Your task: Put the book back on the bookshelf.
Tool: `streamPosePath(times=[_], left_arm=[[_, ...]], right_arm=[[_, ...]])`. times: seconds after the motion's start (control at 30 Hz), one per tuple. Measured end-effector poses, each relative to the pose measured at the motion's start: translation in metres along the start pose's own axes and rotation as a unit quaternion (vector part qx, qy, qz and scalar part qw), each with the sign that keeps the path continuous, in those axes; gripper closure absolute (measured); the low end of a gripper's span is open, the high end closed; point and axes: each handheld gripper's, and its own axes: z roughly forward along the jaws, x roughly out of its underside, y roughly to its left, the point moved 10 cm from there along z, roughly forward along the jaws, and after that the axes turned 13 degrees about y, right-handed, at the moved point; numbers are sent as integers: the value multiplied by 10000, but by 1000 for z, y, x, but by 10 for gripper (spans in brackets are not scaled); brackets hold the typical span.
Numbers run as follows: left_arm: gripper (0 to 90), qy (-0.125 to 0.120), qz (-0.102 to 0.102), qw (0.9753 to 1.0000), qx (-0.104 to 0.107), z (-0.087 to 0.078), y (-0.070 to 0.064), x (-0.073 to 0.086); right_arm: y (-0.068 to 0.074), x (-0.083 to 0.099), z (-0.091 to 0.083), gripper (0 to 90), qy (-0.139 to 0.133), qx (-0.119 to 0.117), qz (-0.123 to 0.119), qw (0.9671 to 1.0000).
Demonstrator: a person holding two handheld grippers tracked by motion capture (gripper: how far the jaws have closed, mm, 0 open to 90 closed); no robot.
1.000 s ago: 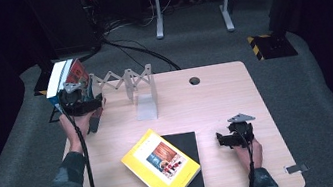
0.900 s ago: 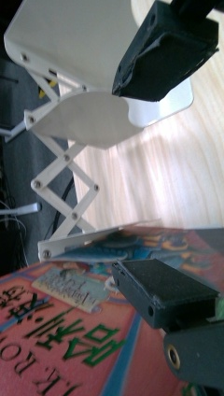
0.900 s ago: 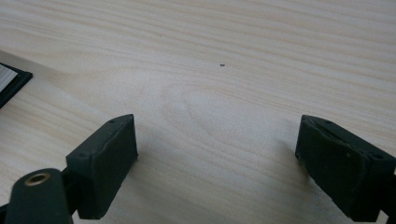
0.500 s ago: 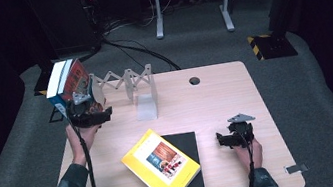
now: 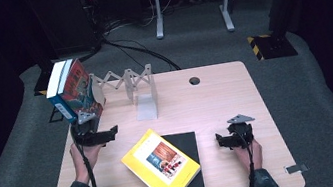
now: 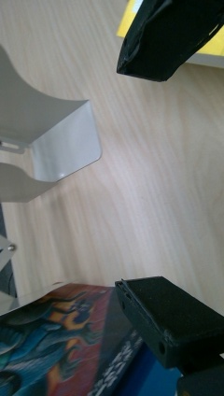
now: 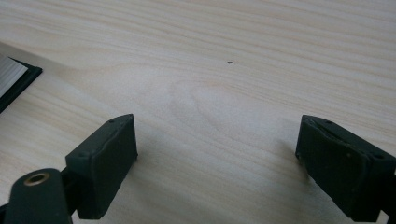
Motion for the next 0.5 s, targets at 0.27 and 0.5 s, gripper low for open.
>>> streamPosePath(times=[0.27, 0.5], left_arm=[[0, 150, -45, 9998, 144, 0, -5, 32], [0, 162, -112, 9995, 231, -3, -11, 53]], right_arm=[[7, 5, -3, 75, 319, -128, -88, 9994], [46, -13, -36, 91, 272, -753, -263, 9964]])
